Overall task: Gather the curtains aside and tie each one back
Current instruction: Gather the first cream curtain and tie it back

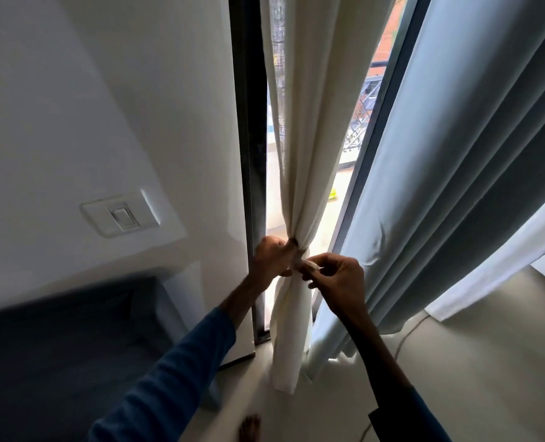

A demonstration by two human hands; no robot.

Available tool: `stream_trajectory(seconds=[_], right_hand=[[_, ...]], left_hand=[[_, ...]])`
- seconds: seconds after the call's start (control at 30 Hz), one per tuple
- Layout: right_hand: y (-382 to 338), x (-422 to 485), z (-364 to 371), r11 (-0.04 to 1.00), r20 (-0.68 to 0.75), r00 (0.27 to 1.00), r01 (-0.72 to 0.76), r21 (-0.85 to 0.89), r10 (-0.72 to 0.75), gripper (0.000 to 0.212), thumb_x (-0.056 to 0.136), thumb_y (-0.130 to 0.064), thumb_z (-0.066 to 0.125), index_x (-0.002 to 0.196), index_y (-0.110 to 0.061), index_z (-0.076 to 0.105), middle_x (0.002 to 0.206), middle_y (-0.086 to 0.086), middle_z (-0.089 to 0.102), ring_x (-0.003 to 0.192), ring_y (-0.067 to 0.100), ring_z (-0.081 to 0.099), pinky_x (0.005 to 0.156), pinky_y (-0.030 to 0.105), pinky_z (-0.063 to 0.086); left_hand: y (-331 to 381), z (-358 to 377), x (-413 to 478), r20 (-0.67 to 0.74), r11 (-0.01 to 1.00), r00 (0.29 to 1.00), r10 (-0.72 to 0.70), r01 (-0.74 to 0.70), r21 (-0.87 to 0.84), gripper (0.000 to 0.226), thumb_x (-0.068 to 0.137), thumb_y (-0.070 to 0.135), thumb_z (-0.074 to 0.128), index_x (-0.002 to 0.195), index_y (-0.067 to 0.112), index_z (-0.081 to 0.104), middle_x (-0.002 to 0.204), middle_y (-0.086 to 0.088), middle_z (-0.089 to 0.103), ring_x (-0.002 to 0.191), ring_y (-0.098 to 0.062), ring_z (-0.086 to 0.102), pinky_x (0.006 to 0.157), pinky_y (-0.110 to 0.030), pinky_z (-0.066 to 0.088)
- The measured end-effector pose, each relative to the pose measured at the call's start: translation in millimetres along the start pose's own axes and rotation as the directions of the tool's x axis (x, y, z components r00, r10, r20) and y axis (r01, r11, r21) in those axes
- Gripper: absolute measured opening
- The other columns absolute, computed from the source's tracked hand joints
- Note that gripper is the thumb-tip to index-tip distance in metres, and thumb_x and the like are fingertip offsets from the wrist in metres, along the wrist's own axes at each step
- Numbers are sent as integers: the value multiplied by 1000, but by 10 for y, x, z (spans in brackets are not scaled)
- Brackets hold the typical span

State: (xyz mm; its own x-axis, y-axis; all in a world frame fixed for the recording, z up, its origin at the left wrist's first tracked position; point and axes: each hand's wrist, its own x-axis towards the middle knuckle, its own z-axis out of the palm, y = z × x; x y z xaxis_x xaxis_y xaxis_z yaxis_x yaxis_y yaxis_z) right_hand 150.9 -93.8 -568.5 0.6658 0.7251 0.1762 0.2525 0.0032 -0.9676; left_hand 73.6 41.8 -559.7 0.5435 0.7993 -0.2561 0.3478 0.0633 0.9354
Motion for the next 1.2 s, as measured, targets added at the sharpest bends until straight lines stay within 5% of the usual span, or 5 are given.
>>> stream_trajectory(seconds=[0.27, 0.43, 0.57, 0.9, 1.2], right_hand=[[-66, 37, 177, 910, -4, 998, -61, 409, 69, 19, 89, -17, 79, 102, -2, 79, 87, 22, 77, 77, 36, 76, 74, 46, 62], [-57, 74, 258, 971, -178, 967, 150, -186, -183, 18, 87, -11, 79, 104, -19, 82, 94, -4, 79, 90, 11, 72, 73, 9, 48], [-153, 105, 250, 674, -1, 938, 249, -695, -347, 26, 86, -14, 76, 109, -27, 77, 90, 3, 62, 92, 24, 57, 59, 24, 38], [-453, 335, 244, 300, 337, 941, 322, -898, -1, 29, 76, -26, 69, 103, -15, 68, 97, 12, 71, 87, 38, 68, 63, 30, 33], [-350, 491, 67, 718, 147, 977, 213, -663, -154, 17, 83, -3, 76, 90, -17, 83, 85, 11, 74, 77, 31, 69, 67, 34, 52]], left_hand=[[-78, -78, -69, 232, 908, 968, -95, 179, -378, 38, 91, 19, 70, 115, -9, 64, 109, -29, 70, 100, -42, 71, 88, -49, 60], [-132, -73, -191, 174, 904, 983, -55, 123, -409, 19, 93, 11, 67, 104, -4, 62, 92, -24, 70, 82, -33, 71, 83, -43, 60], [-87, -105, -220, 55, 943, 998, 3, 15, -334, 20, 91, 10, 69, 96, -9, 67, 86, -21, 72, 74, -28, 73, 66, -34, 63], [-70, -25, -136, -165, 958, 948, 272, -249, 146, 21, 81, 24, 79, 67, 9, 76, 65, -11, 74, 60, -22, 72, 66, -41, 62], [-60, -157, -53, -120, 969, 963, 240, -231, 85, 30, 77, 35, 81, 58, 13, 74, 58, -6, 72, 58, -26, 73, 67, -46, 62]])
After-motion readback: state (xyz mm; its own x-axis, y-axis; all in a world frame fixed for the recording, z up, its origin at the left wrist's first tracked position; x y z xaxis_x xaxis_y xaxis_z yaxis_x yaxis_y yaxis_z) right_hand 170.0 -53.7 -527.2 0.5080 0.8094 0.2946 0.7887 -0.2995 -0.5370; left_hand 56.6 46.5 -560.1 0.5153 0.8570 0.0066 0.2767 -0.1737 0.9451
